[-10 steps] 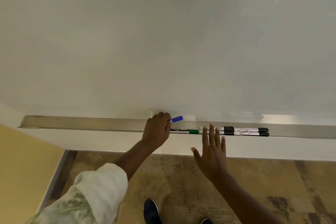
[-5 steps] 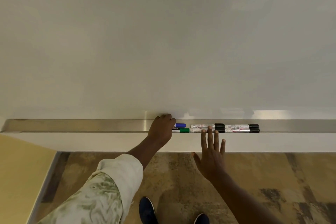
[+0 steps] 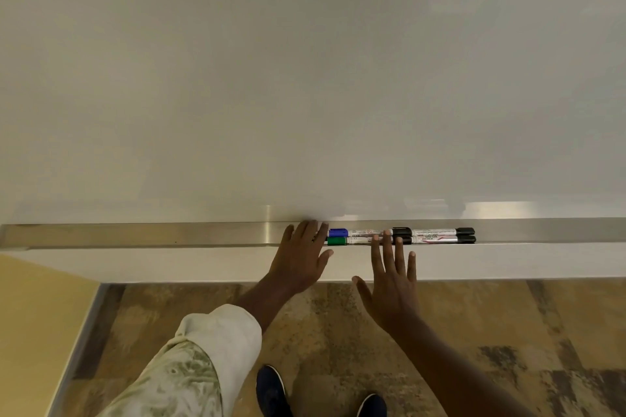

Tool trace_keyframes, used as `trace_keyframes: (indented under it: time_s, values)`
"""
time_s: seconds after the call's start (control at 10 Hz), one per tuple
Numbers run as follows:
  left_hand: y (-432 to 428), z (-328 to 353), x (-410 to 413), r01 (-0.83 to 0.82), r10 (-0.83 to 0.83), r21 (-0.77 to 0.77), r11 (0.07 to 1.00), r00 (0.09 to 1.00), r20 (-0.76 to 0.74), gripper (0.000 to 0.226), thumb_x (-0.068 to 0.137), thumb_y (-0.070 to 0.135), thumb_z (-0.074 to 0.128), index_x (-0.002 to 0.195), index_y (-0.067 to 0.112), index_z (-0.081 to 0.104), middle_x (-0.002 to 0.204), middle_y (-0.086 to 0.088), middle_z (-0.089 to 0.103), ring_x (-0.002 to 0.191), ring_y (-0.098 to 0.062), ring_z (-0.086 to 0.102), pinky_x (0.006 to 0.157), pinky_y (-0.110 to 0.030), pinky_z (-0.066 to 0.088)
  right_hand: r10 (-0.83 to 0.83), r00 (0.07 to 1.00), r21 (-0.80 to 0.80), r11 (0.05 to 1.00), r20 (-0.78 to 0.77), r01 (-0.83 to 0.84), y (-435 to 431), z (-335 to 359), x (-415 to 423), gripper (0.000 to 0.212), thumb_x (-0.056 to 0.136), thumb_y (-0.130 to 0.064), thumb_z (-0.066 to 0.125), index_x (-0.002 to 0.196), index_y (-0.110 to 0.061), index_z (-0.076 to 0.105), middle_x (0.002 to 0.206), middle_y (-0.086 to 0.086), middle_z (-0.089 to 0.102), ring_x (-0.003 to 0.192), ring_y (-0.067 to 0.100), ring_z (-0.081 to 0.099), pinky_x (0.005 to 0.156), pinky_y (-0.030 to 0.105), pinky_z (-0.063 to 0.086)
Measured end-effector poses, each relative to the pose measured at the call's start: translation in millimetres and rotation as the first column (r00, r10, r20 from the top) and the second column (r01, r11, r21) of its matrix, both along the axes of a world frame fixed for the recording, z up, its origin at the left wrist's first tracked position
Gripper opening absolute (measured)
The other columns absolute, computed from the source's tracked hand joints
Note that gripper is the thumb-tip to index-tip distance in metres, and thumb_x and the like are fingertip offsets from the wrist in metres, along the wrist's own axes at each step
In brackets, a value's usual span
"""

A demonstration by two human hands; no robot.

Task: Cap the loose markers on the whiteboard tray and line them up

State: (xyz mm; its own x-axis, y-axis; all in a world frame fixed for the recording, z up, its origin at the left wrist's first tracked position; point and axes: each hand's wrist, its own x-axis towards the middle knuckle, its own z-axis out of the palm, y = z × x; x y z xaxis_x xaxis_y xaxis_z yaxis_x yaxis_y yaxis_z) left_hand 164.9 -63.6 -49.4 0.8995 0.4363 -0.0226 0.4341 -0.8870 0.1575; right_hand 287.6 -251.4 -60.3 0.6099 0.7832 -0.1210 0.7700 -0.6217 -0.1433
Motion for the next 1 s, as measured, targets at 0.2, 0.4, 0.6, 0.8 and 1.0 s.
trace_keyframes:
  time_s: [0.2, 0.4, 0.6, 0.8, 1.0]
  values:
    - [-24, -13, -11, -0.059, 0.057, -0.017, 0.998, 0.993, -0.103, 0.082, 0.097, 0.067, 0.016, 0.158, 0.013, 0.006, 0.166, -0.012, 0.001, 0.154, -0.030, -0.001, 0.123, -0.055, 0.010, -0.027, 1.000, -0.004, 1.000, -0.006, 0.027, -1, 0, 30, 0.086, 0.092, -0.070, 0.021, 0.155, -0.017, -0.003, 0.163, 0.011, -0.010, 0.149, 0.031, -0.014, 0.119, 0.060, 0.007]
    - [-30, -10, -8, -0.054, 0.052, -0.006, 0.999, 0.989, -0.141, 0.088, 0.096, 0.070, 0.016, 0.158, 0.011, -0.003, 0.166, -0.010, -0.010, 0.153, -0.029, -0.011, 0.124, -0.051, 0.006, -0.003, 1.000, -0.043, 0.999, 0.003, 0.003, -2, 1, 34, 0.087, 0.089, -0.072, 0.013, 0.155, -0.018, -0.002, 0.163, 0.010, -0.009, 0.149, 0.032, -0.013, 0.119, 0.060, 0.008]
    - [-23, -2, -14, -0.059, 0.062, 0.026, 0.998, 0.991, -0.122, 0.086, 0.096, 0.069, 0.018, 0.158, 0.011, 0.008, 0.166, -0.014, 0.003, 0.153, -0.033, 0.002, 0.122, -0.052, 0.014, 0.054, 0.998, 0.023, 0.998, 0.028, -0.055, 0, 15, 33, 0.083, 0.093, -0.068, 0.021, 0.155, -0.019, -0.005, 0.163, 0.010, -0.014, 0.149, 0.031, -0.014, 0.120, 0.056, 0.002]
    - [-19, 19, -34, -0.114, 0.117, 0.056, 0.992, 0.991, -0.058, 0.070, 0.099, 0.059, 0.027, 0.142, 0.006, 0.044, 0.144, -0.019, 0.048, 0.135, -0.037, 0.044, 0.113, -0.051, 0.038, 0.193, 0.979, 0.099, 0.975, 0.062, -0.198, 17, 40, 17, 0.067, 0.096, -0.057, 0.037, 0.152, -0.020, 0.025, 0.159, 0.014, 0.026, 0.147, 0.034, 0.022, 0.118, 0.051, 0.023]
    - [-2, 49, -61, -0.191, 0.173, 0.174, 0.966, 0.979, 0.109, 0.042, 0.097, 0.044, 0.040, 0.115, 0.009, 0.054, 0.113, -0.012, 0.054, 0.100, -0.032, 0.052, 0.087, -0.045, 0.045, 0.390, 0.910, 0.204, 0.888, 0.140, -0.412, 58, 76, -12, 0.033, 0.090, -0.038, 0.054, 0.117, -0.018, 0.053, 0.112, 0.005, 0.056, 0.101, 0.026, 0.053, 0.089, 0.038, 0.045]
